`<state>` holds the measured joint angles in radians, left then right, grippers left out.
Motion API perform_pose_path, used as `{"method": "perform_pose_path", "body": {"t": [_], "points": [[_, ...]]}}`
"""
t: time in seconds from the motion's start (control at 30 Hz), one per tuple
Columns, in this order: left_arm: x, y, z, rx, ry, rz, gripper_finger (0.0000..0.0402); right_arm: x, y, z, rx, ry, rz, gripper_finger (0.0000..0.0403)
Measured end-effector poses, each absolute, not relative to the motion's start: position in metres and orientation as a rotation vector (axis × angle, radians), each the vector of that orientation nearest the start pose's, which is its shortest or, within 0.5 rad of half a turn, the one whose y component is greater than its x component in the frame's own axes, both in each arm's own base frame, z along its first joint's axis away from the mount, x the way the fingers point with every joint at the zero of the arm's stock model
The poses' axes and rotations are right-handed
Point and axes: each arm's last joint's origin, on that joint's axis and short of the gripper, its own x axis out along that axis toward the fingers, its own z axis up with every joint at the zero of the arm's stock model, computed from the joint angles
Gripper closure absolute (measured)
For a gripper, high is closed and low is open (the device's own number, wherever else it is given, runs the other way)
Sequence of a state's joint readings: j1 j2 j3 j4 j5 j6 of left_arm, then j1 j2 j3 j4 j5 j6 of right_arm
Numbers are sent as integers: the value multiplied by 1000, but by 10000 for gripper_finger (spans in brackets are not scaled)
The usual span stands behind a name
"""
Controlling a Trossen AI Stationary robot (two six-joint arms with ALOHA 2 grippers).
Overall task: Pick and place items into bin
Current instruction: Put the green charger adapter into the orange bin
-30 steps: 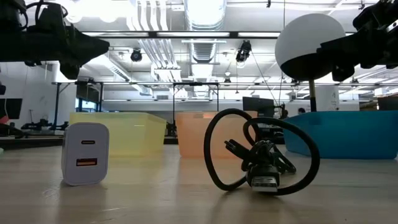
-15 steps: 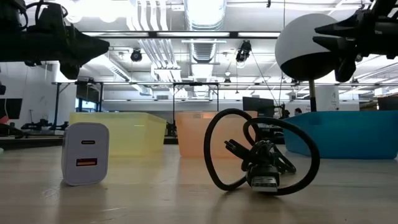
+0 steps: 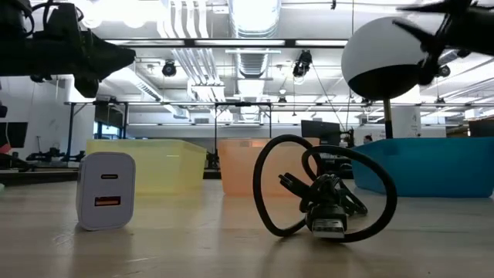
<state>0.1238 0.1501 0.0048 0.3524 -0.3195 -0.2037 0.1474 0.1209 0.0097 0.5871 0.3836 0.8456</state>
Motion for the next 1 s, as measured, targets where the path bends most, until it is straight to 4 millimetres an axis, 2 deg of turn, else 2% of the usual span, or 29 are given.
{"method": "perform_pose_path", "body": {"t": [0.1, 0.23, 0.3, 0.43, 0.6, 0.7, 0.8, 0.9, 1.0], "points": [[101, 22, 189, -258, -289, 410, 350, 95, 3, 221, 945, -624, 18, 335], [101, 22, 190, -269, -300, 408, 350, 114, 8, 234, 968, -518, 52, 335], [100, 22, 193, -293, -336, 398, 350, 130, 12, 244, 993, -436, 78, 335], [97, 20, 202, -514, -465, 282, 350, 170, 21, 263, 955, -282, 128, 335], [95, 19, 209, -601, -552, 220, 350, 213, 29, 287, 885, -195, 134, 335], [95, 17, 210, -649, -549, 148, 350, 234, 34, 292, 898, -42, 149, 335], [95, 14, 210, -649, -527, 63, 350, 249, 39, 292, 927, 162, 79, 335], [96, 11, 211, -624, -499, -30, 350, 254, 44, 286, 954, 430, -56, 335], [96, 8, 211, -711, -463, -145, 350, 252, 52, 282, 958, 674, -183, 335]]}}
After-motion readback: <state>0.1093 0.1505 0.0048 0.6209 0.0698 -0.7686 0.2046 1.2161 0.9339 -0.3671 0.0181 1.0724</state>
